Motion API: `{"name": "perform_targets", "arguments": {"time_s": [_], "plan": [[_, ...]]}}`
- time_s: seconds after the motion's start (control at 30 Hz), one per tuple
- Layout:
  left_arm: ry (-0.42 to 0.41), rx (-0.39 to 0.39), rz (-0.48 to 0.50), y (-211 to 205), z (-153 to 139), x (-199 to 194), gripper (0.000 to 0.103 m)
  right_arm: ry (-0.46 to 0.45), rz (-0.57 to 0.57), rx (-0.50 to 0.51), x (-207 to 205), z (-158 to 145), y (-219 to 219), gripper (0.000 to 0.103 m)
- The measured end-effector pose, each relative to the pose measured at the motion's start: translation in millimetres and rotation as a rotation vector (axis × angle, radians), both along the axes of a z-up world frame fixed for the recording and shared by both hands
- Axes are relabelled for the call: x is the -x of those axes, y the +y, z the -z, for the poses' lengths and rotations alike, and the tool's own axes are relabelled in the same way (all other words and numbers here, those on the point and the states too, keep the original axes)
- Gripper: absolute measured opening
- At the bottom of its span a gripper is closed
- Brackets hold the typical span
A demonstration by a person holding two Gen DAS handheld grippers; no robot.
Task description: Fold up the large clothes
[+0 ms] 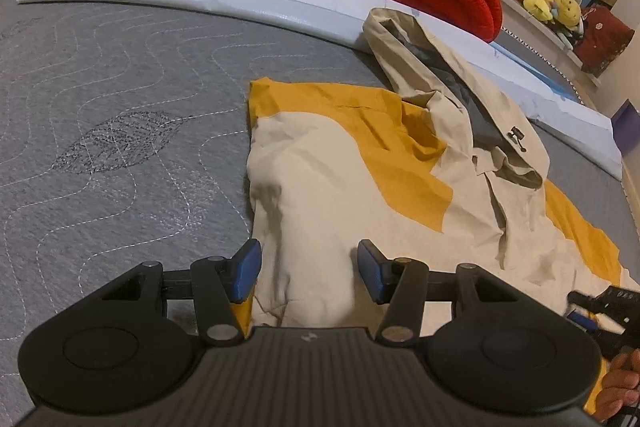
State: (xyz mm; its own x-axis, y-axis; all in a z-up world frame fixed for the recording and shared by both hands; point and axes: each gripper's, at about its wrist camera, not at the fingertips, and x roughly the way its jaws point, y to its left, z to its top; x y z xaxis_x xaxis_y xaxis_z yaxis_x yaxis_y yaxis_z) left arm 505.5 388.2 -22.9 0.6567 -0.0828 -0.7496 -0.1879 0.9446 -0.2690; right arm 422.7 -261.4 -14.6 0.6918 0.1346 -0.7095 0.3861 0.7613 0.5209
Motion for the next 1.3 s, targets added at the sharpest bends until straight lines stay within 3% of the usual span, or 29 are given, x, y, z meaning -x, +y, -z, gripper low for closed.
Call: {"name": "perform_targets", "arguments": {"time_s": [0.03, 0.1, 0.27, 0.33, 0.4, 0.43, 0.53, 0.57, 0.63, 0.7, 0.83, 0.93, 1.07, 1.13, 1.2, 1.3], "plan": [[0.002, 0.000, 0.002, -8, -1, 3, 0.058, -0.038, -0.022, 0.006, 0, -6, 4, 0.006], [0.002, -0.003, 0.001, -11, -1, 4, 0.058, -0.147, -0.077, 0.035, 3, -23, 16, 0.004], [-0.005, -0.008, -0.003, -29, -4, 5, 0.058, -0.618, -0.218, 0.068, 48, -93, 43, 0.003], [-0.006, -0.009, 0.001, -35, -4, 5, 0.058, -0.710, -0.184, 0.109, 63, -105, 43, 0.003], [-0.005, -0.013, 0.009, -40, -4, 5, 0.058, -0.671, -0.094, 0.144, 65, -103, 35, 0.003], [-0.003, -0.018, 0.014, -43, -3, 4, 0.058, -0.608, -0.026, 0.171, 60, -97, 28, 0.004], [0.013, -0.046, 0.036, -50, 1, 6, 0.058, -0.236, 0.099, 0.366, 27, -69, 17, 0.012], [0.025, -0.054, 0.045, -50, 3, 6, 0.058, -0.105, 0.123, 0.369, 16, -54, 8, 0.012], [0.056, -0.076, 0.063, -51, 10, 4, 0.058, 0.000, 0.212, 0.256, 16, -35, -14, 0.012], [0.081, -0.101, 0.078, -55, 18, 2, 0.058, -0.004, 0.206, 0.236, 16, -35, -18, 0.012], [0.175, -0.186, 0.098, -60, 45, -1, 0.057, -0.126, 0.117, 0.190, 4, -46, -15, 0.014], [0.195, -0.190, 0.084, -61, 52, -2, 0.056, -0.046, 0.074, 0.114, -2, -30, -23, 0.017], [0.092, -0.168, 0.106, -74, 30, 3, 0.056, 0.106, 0.096, 0.125, -4, -1, -32, 0.017], [0.138, -0.180, 0.126, -81, 43, 2, 0.056, 0.151, 0.097, 0.138, -7, 4, -35, 0.020], [0.177, -0.206, 0.124, -85, 57, 1, 0.056, 0.151, 0.095, 0.134, -7, 3, -39, 0.020], [0.127, -0.215, 0.131, -91, 41, 3, 0.056, 0.088, 0.075, 0.166, -4, -15, -35, 0.023]]}}
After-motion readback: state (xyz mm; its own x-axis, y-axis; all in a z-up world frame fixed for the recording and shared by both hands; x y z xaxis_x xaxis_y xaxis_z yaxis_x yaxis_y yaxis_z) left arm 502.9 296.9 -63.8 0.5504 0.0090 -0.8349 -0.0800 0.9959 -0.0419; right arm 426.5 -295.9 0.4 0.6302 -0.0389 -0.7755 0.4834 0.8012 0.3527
